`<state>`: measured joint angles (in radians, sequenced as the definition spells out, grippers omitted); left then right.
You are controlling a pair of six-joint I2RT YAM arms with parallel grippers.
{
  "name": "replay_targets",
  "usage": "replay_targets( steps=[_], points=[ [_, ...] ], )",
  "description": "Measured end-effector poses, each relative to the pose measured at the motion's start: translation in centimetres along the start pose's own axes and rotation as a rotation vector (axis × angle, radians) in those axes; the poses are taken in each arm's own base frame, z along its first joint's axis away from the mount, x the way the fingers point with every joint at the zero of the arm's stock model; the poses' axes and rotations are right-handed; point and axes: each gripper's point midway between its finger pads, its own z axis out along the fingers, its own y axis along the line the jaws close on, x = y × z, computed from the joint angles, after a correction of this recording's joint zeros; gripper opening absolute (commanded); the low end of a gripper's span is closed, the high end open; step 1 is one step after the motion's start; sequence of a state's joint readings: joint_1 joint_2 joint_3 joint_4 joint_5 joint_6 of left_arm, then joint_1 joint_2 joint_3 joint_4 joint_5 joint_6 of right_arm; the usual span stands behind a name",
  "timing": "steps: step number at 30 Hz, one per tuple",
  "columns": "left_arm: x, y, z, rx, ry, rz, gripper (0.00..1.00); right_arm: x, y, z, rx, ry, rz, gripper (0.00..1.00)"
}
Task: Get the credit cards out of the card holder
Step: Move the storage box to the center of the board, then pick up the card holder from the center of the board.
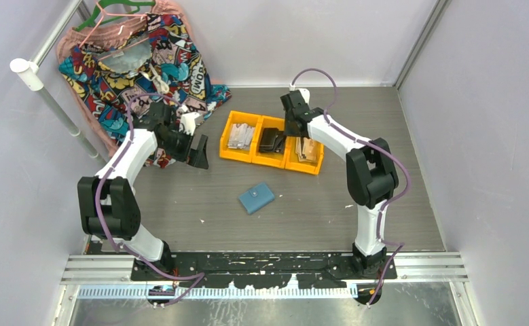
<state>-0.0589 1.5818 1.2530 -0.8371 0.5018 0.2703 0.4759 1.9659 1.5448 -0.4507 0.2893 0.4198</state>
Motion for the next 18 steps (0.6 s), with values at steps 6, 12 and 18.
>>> replay_targets(
  steps=[6,12,18],
  points=[
    [0.6,-0.1,0.2,0.005,0.015,-0.01,1.0,0.2,0.4,-0.4,-0.014,0.004,-0.079,0.87],
    [0.7,-0.4,-0.1,0.013,0.018,-0.025,1.0,2.6,3.0,-6.1,-0.051,-0.067,-0.165,1.0],
    [0.5,-1.0,-1.1,0.035,0.001,-0.067,1.0,9.1,10.9,-12.8,-0.276,-0.1,-0.303,0.99]
  ],
)
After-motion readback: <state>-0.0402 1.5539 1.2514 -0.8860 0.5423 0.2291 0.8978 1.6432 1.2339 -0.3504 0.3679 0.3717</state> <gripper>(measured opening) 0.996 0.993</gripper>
